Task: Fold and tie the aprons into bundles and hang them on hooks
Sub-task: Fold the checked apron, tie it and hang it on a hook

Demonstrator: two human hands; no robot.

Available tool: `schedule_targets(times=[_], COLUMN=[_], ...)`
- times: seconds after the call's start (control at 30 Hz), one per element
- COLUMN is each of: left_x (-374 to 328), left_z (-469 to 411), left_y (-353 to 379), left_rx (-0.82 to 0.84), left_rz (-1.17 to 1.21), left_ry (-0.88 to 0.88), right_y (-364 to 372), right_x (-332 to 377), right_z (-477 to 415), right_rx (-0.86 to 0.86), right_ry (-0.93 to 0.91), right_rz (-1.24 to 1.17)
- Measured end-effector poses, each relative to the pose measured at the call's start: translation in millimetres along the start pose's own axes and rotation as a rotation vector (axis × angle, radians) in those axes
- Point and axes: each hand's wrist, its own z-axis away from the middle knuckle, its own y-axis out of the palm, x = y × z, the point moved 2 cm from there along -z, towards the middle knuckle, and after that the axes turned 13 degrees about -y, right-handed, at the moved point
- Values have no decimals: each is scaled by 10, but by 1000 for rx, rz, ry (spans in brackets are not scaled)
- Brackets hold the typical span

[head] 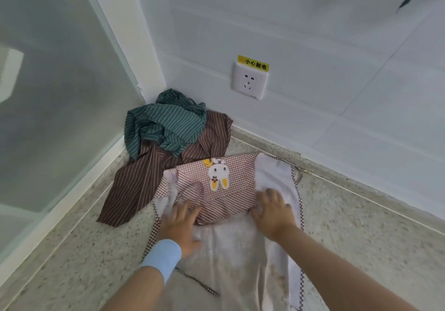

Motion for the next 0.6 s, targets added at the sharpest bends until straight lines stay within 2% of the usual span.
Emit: schedule_targets(times=[0.1, 0.17, 0.23, 0.3, 0.33, 0.37, 0.43, 0.53, 0.6], left_x=[244, 271, 156, -42, -164, -278, -470, -525, -523], left_z=[-105, -94, 29, 198, 296, 388, 517, 525, 513], left_y=[-109, -205, -260, -240, -196, -123, 90, 319, 328], left_rx=[2, -56, -255, -497, -557, -539, -333, -31, 9], left_rz=[-54, -28, 94, 241, 273, 267, 191, 61, 65], left_ry=[-187, -237, -181, -6, 103, 206, 312, 250, 237], right_y=[56, -12, -76, -15, 61, 159, 337, 398, 317], right_x=[16, 13, 28, 54, 70, 94, 109, -96, -322], right_z=[-33, -30, 75, 287, 423, 555, 768, 786, 708], right_rx=[120, 75, -27, -84, -74, -46, 14, 120, 207], right_ry=[-146, -133, -48, 50, 71, 65, 7, -39, -1], right_rz=[-43, 9, 87, 138, 140, 122, 85, 140, 242])
